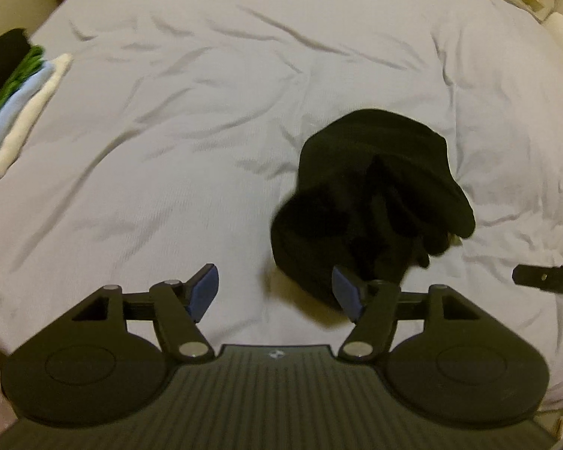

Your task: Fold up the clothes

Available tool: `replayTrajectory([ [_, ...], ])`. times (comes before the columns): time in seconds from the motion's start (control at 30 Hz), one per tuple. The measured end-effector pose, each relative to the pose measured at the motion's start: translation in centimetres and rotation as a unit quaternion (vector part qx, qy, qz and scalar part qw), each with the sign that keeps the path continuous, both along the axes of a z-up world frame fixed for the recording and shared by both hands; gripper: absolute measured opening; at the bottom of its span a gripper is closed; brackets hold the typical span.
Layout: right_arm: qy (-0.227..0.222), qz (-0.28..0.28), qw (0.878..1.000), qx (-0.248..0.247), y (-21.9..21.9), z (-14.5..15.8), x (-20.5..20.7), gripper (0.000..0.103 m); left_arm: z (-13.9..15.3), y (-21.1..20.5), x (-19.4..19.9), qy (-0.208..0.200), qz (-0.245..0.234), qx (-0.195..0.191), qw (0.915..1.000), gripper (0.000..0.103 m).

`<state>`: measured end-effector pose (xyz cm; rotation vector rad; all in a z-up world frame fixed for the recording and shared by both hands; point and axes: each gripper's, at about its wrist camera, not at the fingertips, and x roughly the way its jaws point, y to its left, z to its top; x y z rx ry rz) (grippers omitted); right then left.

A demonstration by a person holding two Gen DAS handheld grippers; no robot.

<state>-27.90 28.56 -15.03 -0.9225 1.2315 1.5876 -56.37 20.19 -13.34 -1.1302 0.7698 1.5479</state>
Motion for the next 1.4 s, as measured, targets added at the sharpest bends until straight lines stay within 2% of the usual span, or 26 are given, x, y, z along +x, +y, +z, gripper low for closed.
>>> replayTrajectory([
  [0.1,-0.006,-0.025,1.0,-0.01,1.0,-0.9,-1.4,0.084,-1.3,2.1,-1.3,-0.02,-0.046,0.012,0.9987,0.073],
  [0.17,-0.01,-0.03,0.999,-0.009,2.0,-1.5,-2.4,0.084,-2.4,3.5,-1.4,-0.029,-0.071,0.01,0.997,0.073],
  [0.33,-0.011,-0.032,0.999,0.012,6.3,-2.4,-5.0,0.085,-4.6,5.7,-1.6,-0.062,-0.088,0.016,0.9941,0.071],
  [0.37,-0.006,-0.023,0.999,0.022,7.4,-2.6,-5.6,0.089,-5.0,6.2,-1.4,-0.064,-0.094,0.018,0.9933,0.066],
  [0.43,-0.011,0.017,0.999,0.034,9.2,-3.7,-7.3,0.089,-6.1,7.0,-1.0,-0.072,-0.106,0.011,0.9918,0.049],
  [0.47,-0.022,0.043,0.998,0.035,9.8,-4.5,-8.3,0.089,-6.7,7.4,-0.8,-0.077,-0.108,0.002,0.9911,0.03],
  [0.5,-0.029,0.069,0.997,0.038,10.0,-5.4,-9.0,0.089,-7.2,7.6,-0.5,-0.078,-0.109,-0.005,0.9909,0.024],
  [0.57,-0.042,0.119,0.991,0.045,10.3,-7.4,-10.5,0.087,-7.8,7.6,0.3,-0.073,-0.118,-0.009,0.9903,0.019],
  [0.6,-0.04,0.144,0.988,0.046,10.0,-8.5,-10.8,0.082,-8.1,7.5,0.9,-0.068,-0.127,-0.01,0.9896,0.015],
  [0.67,-0.048,0.189,0.98,0.033,9.2,-10.7,-11.2,0.019,-8.6,6.9,2.2,-0.059,-0.144,-0.016,0.9876,0.011],
  [0.7,-0.065,0.2,0.977,0.029,8.5,-11.3,-10.9,0.0,-8.9,6.5,2.9,-0.059,-0.155,-0.021,0.9859,0.011],
  [0.73,-0.08,0.21,0.974,0.026,7.8,-11.9,-10.7,0.0,-9.2,5.9,3.7,-0.059,-0.167,-0.027,0.9839,0.011],
  [0.83,-0.069,0.197,0.978,0.009,5.9,-12.1,-8.1,0.0,-10.0,4.0,6.8,-0.064,-0.209,-0.049,0.9746,0.01],
  [0.9,-0.076,0.194,0.978,-0.025,4.3,-12.8,-6.0,0.0,-10.8,2.7,8.6,-0.073,-0.229,-0.079,0.9675,0.0],
  [0.97,-0.082,0.187,0.977,-0.064,2.4,-13.9,-3.5,0.0,-11.7,1.3,9.6,-0.074,-0.237,-0.118,0.9616,0.0],
  [1.0,-0.081,0.18,0.977,-0.077,1.4,-14.3,-2.1,0.0,-11.8,0.8,9.6,-0.062,-0.236,-0.127,0.9613,0.002],
  [1.07,-0.06,0.151,0.981,-0.103,0.5,-14.5,1.0,0.003,-10.9,0.6,8.4,-0.049,-0.215,-0.128,0.9668,0.006],
  [1.1,-0.05,0.131,0.984,-0.108,0.6,-14.3,2.2,0.007,-9.9,1.0,7.7,-0.048,-0.207,-0.116,0.9703,0.01],
  [1.13,-0.042,0.114,0.987,-0.105,1.0,-13.9,3.1,0.019,-8.6,1.7,7.0,-0.05,-0.199,-0.098,0.9737,0.013],
  [1.17,-0.037,0.099,0.99,-0.097,1.6,-13.4,3.8,0.038,-7.3,2.3,6.3,-0.051,-0.192,-0.08,0.9767,0.019],
  [1.2,-0.027,0.08,0.993,-0.085,2.5,-12.7,4.5,0.048,-6.0,2.9,5.5,-0.053,-0.185,-0.061,0.9794,0.026],
  [1.23,-0.014,0.059,0.995,-0.073,3.6,-12.1,4.9,0.063,-4.6,3.7,4.9,-0.053,-0.179,-0.038,0.9817,0.032],
  [1.27,0.0,0.038,0.997,-0.062,4.6,-11.5,5.3,0.065,-3.6,4.6,4.3,-0.052,-0.171,-0.019,0.9837,0.043],
  [1.3,0.018,0.02,0.998,-0.058,5.5,-11.1,5.7,0.065,-3.0,5.5,3.8,-0.053,-0.157,-0.007,0.9861,0.047],
  [1.4,0.069,-0.032,0.996,-0.052,7.9,-10.6,5.9,0.071,-4.1,8.4,1.8,-0.085,-0.104,-0.002,0.9909,0.05],
])
